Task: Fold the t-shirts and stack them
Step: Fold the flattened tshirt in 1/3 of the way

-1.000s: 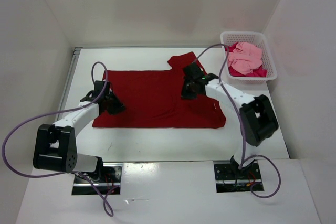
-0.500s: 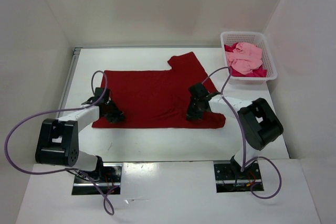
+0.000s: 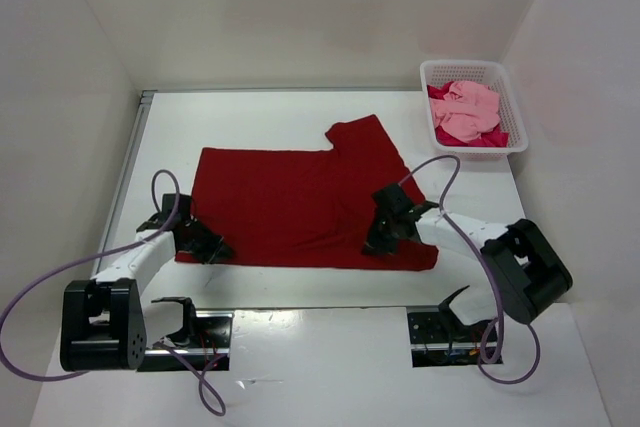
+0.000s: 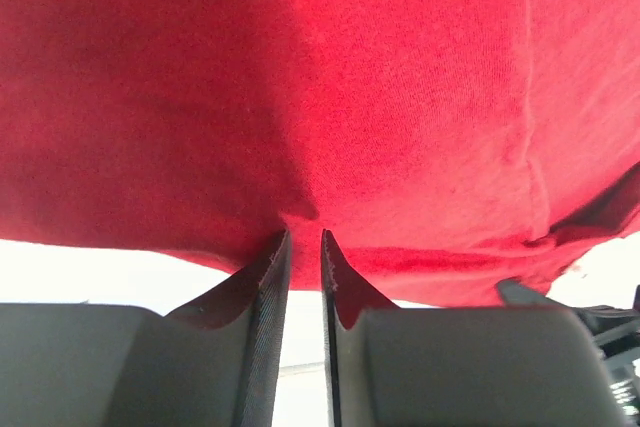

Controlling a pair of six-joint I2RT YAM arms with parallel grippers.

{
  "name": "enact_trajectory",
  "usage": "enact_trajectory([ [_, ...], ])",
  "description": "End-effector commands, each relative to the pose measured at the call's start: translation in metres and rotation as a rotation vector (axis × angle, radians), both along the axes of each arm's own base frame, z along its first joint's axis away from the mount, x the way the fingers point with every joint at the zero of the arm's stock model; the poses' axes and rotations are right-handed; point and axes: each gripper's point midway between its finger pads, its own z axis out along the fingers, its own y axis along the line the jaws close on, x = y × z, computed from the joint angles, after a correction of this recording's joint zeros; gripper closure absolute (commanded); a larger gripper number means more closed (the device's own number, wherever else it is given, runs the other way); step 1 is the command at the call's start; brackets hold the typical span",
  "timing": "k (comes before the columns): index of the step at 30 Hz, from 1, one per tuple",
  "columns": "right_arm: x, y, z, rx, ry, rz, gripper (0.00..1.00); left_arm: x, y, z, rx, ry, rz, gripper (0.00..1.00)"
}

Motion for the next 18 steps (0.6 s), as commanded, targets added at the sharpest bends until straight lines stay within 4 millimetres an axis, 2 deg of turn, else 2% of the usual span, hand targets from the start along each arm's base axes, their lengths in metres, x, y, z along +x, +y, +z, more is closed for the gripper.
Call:
enact_trajectory([
  [1,-0.042,-0.014,-0.008,-0.045,0.120,0.001,1.00,-0.006,-0.006,0.008,-0.047,0.030,0.017,0.75],
  [2,-0.042,-0.014,-0.005,-0.041,0.114,0.002,1.00,0.003,-0.005,0.018,-0.037,-0.013,-0.001,0.75],
  [3,-0.036,-0.010,0.004,-0.029,0.088,0.012,0.95,0.014,-0.004,0.027,-0.029,-0.048,-0.015,0.75],
  [4,-0.026,-0.013,0.012,-0.021,0.070,-0.009,0.92,0.041,-0.001,0.055,-0.009,-0.133,-0.048,0.77],
  [5,-0.005,-0.005,0.032,0.009,0.004,0.017,0.89,0.061,0.001,0.073,0.008,-0.209,-0.068,0.79],
  [7,0.017,-0.007,0.050,0.010,-0.040,0.017,0.82,0.101,0.010,0.103,0.072,-0.335,-0.101,0.80],
  [8,0.037,0.000,0.070,0.032,-0.102,0.054,0.81,0.131,0.020,0.134,0.134,-0.431,-0.084,0.82],
  [9,0.057,0.004,0.080,0.049,-0.139,0.063,0.82,0.153,0.026,0.137,0.164,-0.461,-0.084,0.82],
  [11,0.071,0.010,0.084,0.059,-0.155,0.100,0.91,0.184,0.035,0.147,0.214,-0.521,-0.065,0.84],
  [12,0.081,0.012,0.087,0.058,-0.176,0.126,0.97,0.208,0.040,0.163,0.242,-0.591,-0.058,0.85],
  [13,0.088,0.016,0.090,0.065,-0.184,0.148,0.99,0.224,0.050,0.138,0.283,-0.532,-0.044,0.85],
  [14,0.104,0.024,0.096,0.069,-0.211,0.159,0.99,0.236,0.057,0.132,0.321,-0.520,-0.047,0.85],
  [15,0.111,0.026,0.099,0.065,-0.230,0.177,0.99,0.247,0.063,0.126,0.351,-0.507,-0.042,0.87],
  [16,0.117,0.028,0.103,0.065,-0.243,0.185,0.99,0.260,0.072,0.106,0.376,-0.470,-0.036,0.87],
  [17,0.126,0.033,0.114,0.075,-0.271,0.184,0.99,0.277,0.083,0.113,0.427,-0.485,-0.014,0.82],
  [18,0.133,0.034,0.112,0.064,-0.285,0.192,0.99,0.286,0.089,0.110,0.461,-0.483,-0.025,0.79],
])
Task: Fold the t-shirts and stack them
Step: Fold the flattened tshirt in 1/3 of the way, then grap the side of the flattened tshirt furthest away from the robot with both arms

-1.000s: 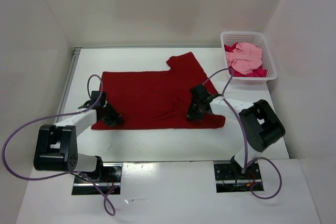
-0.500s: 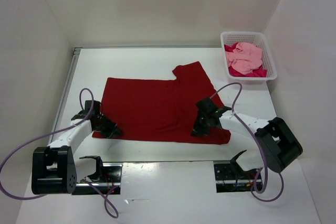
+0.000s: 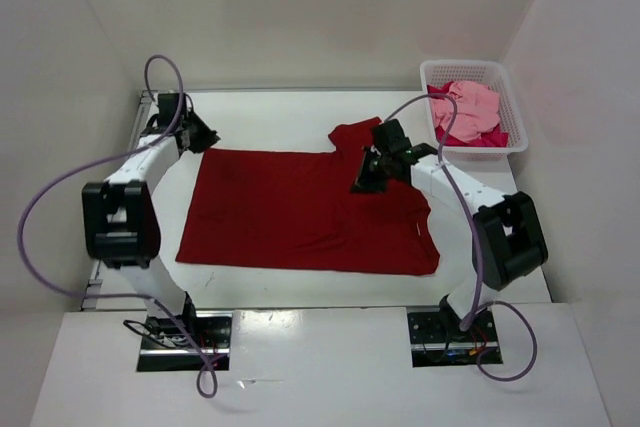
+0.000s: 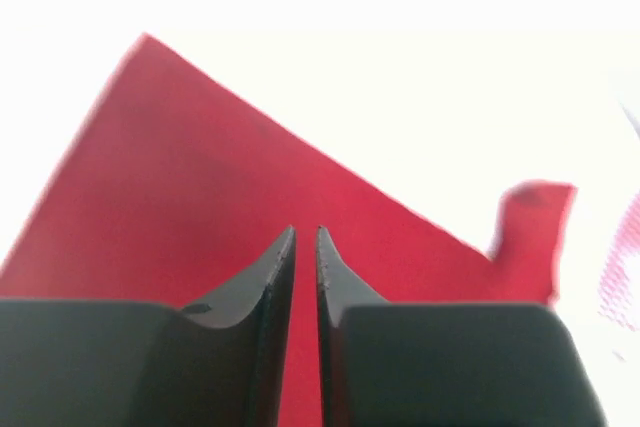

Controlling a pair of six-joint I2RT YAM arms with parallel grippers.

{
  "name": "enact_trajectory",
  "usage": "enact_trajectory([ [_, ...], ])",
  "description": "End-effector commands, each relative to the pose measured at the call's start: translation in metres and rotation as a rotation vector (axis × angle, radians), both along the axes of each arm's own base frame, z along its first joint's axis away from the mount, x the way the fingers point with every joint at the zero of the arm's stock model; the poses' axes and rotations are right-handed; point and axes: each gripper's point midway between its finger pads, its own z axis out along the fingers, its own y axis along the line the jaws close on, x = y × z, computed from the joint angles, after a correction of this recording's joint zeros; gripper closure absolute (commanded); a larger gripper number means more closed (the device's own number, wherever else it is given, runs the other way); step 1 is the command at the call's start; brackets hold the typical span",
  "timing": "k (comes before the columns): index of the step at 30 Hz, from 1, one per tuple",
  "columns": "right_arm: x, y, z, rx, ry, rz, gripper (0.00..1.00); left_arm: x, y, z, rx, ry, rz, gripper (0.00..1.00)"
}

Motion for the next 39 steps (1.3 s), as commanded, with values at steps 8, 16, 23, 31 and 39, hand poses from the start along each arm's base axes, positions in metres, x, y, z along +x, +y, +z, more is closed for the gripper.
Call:
enact_trajectory([
  [8,0.031,0.017,0.012,0.028,-0.084,0.109,0.95,0.070,0.065,-0.076,0.293,0.140,0.075,0.51],
  [16,0.028,0.015,-0.002,0.017,-0.055,0.109,0.94,0.071,0.080,-0.099,0.369,0.196,0.090,0.50],
  [23,0.026,0.016,-0.004,0.024,-0.053,0.114,0.93,0.071,0.078,-0.116,0.372,0.225,0.060,0.51],
  [31,0.038,0.019,0.004,0.031,-0.084,0.087,0.79,0.069,0.071,-0.123,0.344,0.239,0.030,0.61],
  [39,0.113,0.020,0.045,0.015,-0.244,0.029,0.61,0.069,0.071,-0.123,0.344,0.239,0.030,0.86],
])
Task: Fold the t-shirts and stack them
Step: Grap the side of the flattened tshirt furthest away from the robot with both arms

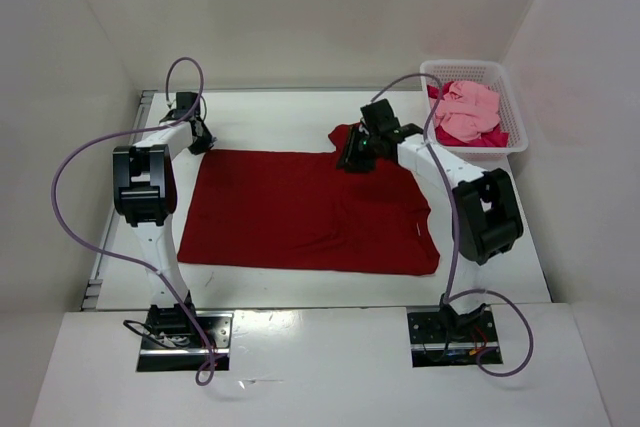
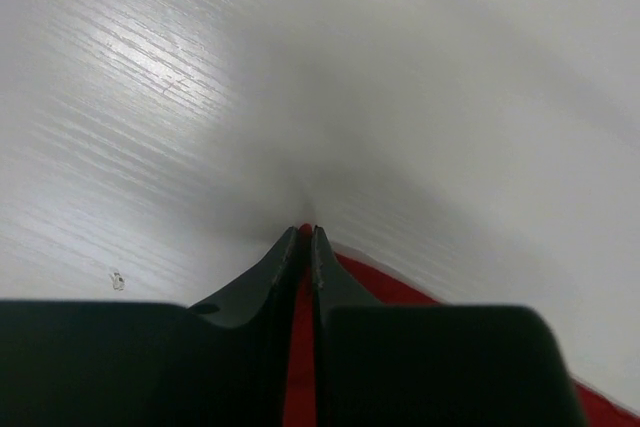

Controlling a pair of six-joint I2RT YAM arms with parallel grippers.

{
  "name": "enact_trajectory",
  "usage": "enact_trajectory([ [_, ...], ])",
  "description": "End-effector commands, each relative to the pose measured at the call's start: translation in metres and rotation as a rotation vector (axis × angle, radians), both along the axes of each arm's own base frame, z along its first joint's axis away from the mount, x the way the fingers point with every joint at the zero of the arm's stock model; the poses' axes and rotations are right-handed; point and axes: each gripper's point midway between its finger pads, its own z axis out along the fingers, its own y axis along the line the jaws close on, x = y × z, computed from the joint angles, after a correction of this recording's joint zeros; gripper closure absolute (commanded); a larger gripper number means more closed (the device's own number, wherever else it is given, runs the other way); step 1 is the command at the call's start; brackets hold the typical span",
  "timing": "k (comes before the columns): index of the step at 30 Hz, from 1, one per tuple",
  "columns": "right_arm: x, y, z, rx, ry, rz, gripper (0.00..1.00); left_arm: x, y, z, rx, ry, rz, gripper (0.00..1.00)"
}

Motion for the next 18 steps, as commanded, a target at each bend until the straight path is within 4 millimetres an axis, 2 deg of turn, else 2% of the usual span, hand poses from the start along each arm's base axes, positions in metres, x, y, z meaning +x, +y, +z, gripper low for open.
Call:
enact_trajectory([
  [1,0.069,-0.007,0.036,0.000,-0.188,-0.074,0.58,0.006,0.003,0.005,0.005,-0.011,-0.010,0.87],
  [2,0.089,-0.011,0.049,-0.027,-0.253,-0.113,0.56,0.006,0.003,0.005,0.005,-0.011,-0.010,0.88],
  [3,0.104,-0.020,0.050,-0.055,-0.284,-0.140,0.54,0.007,0.003,0.010,0.006,-0.022,-0.010,0.89],
  [4,0.119,-0.029,0.032,-0.096,-0.271,-0.167,0.54,0.004,0.003,0.007,0.006,-0.013,-0.010,0.91],
  [5,0.140,-0.034,0.045,-0.114,-0.323,-0.189,0.54,0.005,0.003,0.013,0.007,-0.023,-0.010,0.91],
  [7,0.169,-0.056,0.037,-0.169,-0.338,-0.260,0.54,0.009,-0.002,0.022,-0.018,-0.061,-0.017,0.93],
  [8,0.188,-0.060,0.029,-0.198,-0.335,-0.265,0.54,0.007,-0.003,0.027,-0.024,-0.074,-0.022,0.96],
  [10,0.208,-0.078,0.018,-0.272,-0.341,-0.294,0.54,0.007,-0.006,0.038,-0.036,-0.105,-0.022,0.97],
  [11,0.221,-0.080,0.008,-0.315,-0.332,-0.294,0.54,0.006,-0.006,0.039,-0.035,-0.111,-0.022,0.99],
  [12,0.229,-0.089,0.003,-0.343,-0.326,-0.310,0.54,0.006,-0.006,0.039,-0.035,-0.112,-0.022,0.99],
  [14,0.243,-0.094,-0.013,-0.400,-0.305,-0.312,0.54,0.007,-0.004,0.052,-0.033,-0.137,-0.008,1.00],
  [15,0.247,-0.097,-0.018,-0.424,-0.298,-0.326,0.54,0.004,-0.005,0.047,-0.034,-0.125,-0.008,1.00],
  [16,0.261,-0.110,0.003,-0.448,-0.350,-0.370,0.54,0.004,-0.005,0.047,-0.034,-0.125,-0.008,1.00],
  [17,0.263,-0.112,-0.004,-0.470,-0.344,-0.368,0.54,0.004,-0.005,0.047,-0.034,-0.125,-0.008,1.00],
  [18,0.263,-0.122,-0.030,-0.495,-0.293,-0.368,0.54,0.001,-0.005,0.043,-0.035,-0.116,-0.008,1.00],
])
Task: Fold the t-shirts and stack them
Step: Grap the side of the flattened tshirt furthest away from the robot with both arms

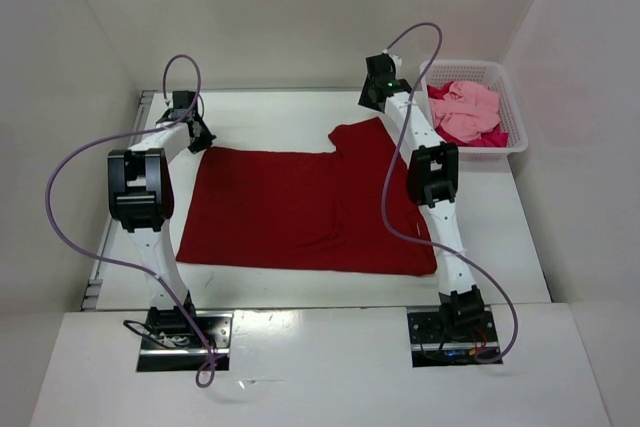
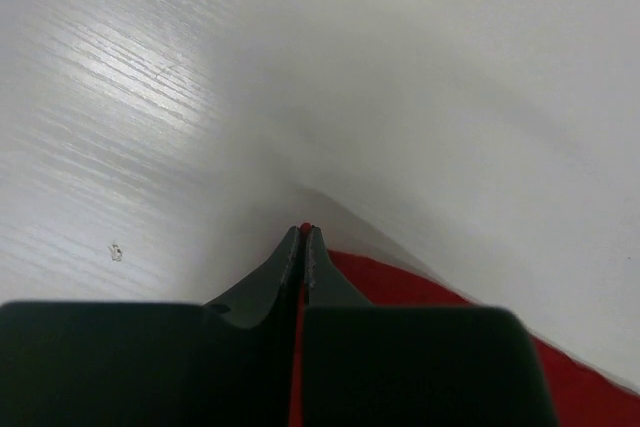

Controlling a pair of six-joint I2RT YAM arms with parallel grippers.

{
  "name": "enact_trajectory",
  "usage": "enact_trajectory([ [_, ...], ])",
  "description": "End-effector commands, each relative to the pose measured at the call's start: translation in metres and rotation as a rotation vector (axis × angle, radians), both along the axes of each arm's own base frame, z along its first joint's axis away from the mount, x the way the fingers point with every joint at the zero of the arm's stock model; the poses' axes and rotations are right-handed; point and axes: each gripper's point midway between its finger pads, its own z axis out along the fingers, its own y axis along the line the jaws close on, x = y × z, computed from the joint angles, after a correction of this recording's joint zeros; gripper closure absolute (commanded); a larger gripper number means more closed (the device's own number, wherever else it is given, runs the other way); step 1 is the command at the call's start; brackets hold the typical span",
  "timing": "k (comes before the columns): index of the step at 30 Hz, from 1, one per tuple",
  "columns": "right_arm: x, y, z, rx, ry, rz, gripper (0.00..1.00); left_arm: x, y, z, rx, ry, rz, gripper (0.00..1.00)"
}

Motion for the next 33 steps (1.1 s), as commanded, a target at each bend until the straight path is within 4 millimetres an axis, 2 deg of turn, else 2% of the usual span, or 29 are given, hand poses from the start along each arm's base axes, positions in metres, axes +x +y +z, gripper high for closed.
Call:
enact_trajectory([
  [1,0.004,-0.032,0.003,-0.130,0.023,-0.069,0.54,0.006,0.002,0.026,-0.008,-0.073,0.009,1.00],
  [2,0.006,-0.039,-0.009,-0.134,0.037,-0.080,0.54,0.006,0.002,0.026,-0.008,-0.073,0.009,1.00],
  [4,0.007,-0.048,-0.015,-0.154,0.046,-0.093,0.54,0.003,0.001,0.022,-0.009,-0.064,0.009,1.00],
  [5,0.007,-0.049,-0.015,-0.154,0.046,-0.093,0.54,0.004,0.002,0.027,-0.008,-0.074,0.009,1.00],
  [7,0.006,-0.049,-0.027,-0.166,0.066,-0.086,0.54,0.004,0.002,0.027,-0.008,-0.074,0.009,1.00],
  [9,0.006,-0.060,-0.034,-0.187,0.075,-0.113,0.54,0.006,-0.002,0.031,-0.024,-0.085,-0.006,1.00],
  [12,0.006,-0.060,-0.034,-0.187,0.075,-0.113,0.54,0.008,-0.005,0.028,-0.039,-0.087,-0.007,1.00],
  [15,0.005,-0.057,-0.047,-0.181,0.096,-0.099,0.54,0.008,-0.006,0.028,-0.046,-0.087,-0.014,1.00],
  [19,0.004,-0.052,-0.055,-0.162,0.111,-0.076,0.53,0.006,-0.007,0.025,-0.053,-0.080,-0.006,1.00],
  [22,0.001,-0.042,-0.069,-0.120,0.137,-0.041,0.53,0.008,-0.010,0.026,-0.066,-0.090,-0.019,1.00],
  [26,0.002,-0.034,-0.066,-0.089,0.132,-0.011,0.54,0.005,-0.010,0.018,-0.068,-0.071,-0.018,1.00],
  [28,0.006,-0.033,-0.059,-0.077,0.113,-0.019,0.62,0.005,-0.010,0.018,-0.074,-0.073,-0.011,1.00],
  [29,0.005,-0.033,-0.065,-0.079,0.122,-0.019,0.64,0.005,-0.012,0.018,-0.081,-0.073,-0.017,1.00],
  [33,0.005,-0.033,-0.065,-0.072,0.122,-0.025,0.70,0.008,-0.010,0.021,-0.073,-0.082,-0.012,1.00],
])
